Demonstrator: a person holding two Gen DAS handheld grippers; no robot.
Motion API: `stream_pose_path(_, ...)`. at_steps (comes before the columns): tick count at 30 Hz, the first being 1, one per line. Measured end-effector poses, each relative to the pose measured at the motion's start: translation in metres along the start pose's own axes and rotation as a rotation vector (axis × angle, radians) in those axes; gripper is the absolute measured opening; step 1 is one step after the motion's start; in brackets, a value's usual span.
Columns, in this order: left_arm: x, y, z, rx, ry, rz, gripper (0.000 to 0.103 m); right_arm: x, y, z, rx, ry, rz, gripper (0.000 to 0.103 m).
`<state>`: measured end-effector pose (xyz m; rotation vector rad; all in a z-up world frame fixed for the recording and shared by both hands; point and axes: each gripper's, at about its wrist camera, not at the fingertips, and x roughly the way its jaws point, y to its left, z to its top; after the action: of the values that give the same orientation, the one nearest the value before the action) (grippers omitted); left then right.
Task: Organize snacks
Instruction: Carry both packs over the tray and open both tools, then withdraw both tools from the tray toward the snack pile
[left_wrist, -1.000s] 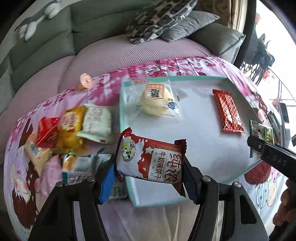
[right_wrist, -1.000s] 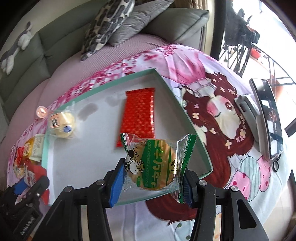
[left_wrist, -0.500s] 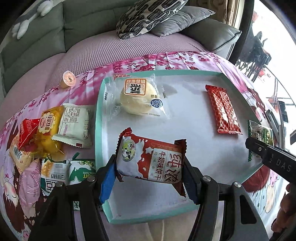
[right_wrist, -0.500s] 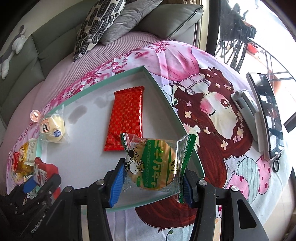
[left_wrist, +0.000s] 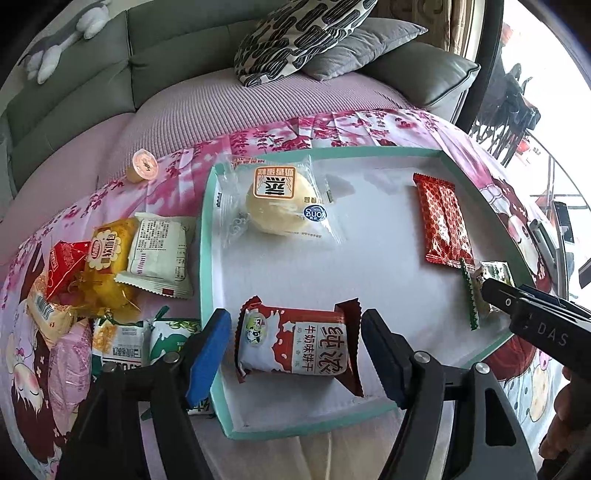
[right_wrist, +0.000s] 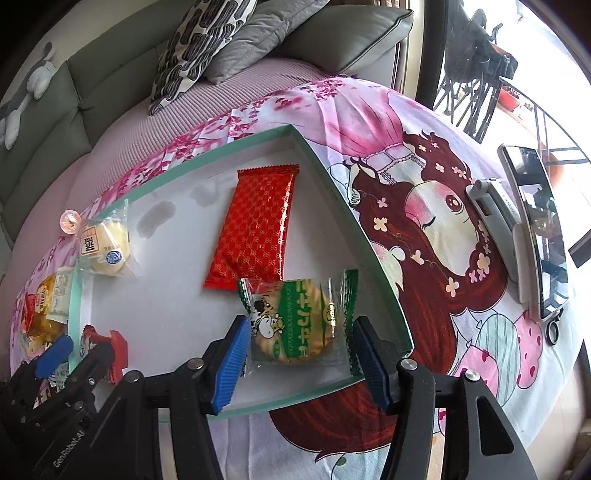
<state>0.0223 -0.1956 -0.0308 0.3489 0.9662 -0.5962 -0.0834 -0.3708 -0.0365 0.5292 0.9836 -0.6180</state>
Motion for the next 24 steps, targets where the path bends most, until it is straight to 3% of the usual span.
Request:
stream_pose_path(3,-0.004,0.004,0.001,-0.018,-0.008,0.003,0.074,0.0,0.002,0.0,-0.011,-0.004,0.003,0.063)
stream_pose_path(5,-0.007,0.009,0.001,-0.039,-0.016,0.01,0.081,0.0,0.002,0.0,-0.015,-0.005,0.008,0.067)
stream_pose_path(7,-0.009,0.015,0.002,-0.06,-0.024,0.022,0.081,-0.001,0.003,0.0,-0.017,-0.013,0.014,0.074)
stream_pose_path(12,-0.014,0.032,0.003,-0.133,-0.036,0.065,0.081,-0.005,0.006,0.0,-0.026,-0.037,0.02,0.079)
stream_pose_path(15,-0.014,0.043,0.001,-0.182,-0.034,0.082,0.082,-0.005,0.005,0.0,-0.019,-0.041,0.02,0.088)
stream_pose_path(24,-0.007,0.062,-0.005,-0.25,0.021,0.168,0.083,-0.007,0.009,-0.002,-0.028,-0.06,0.052,0.091)
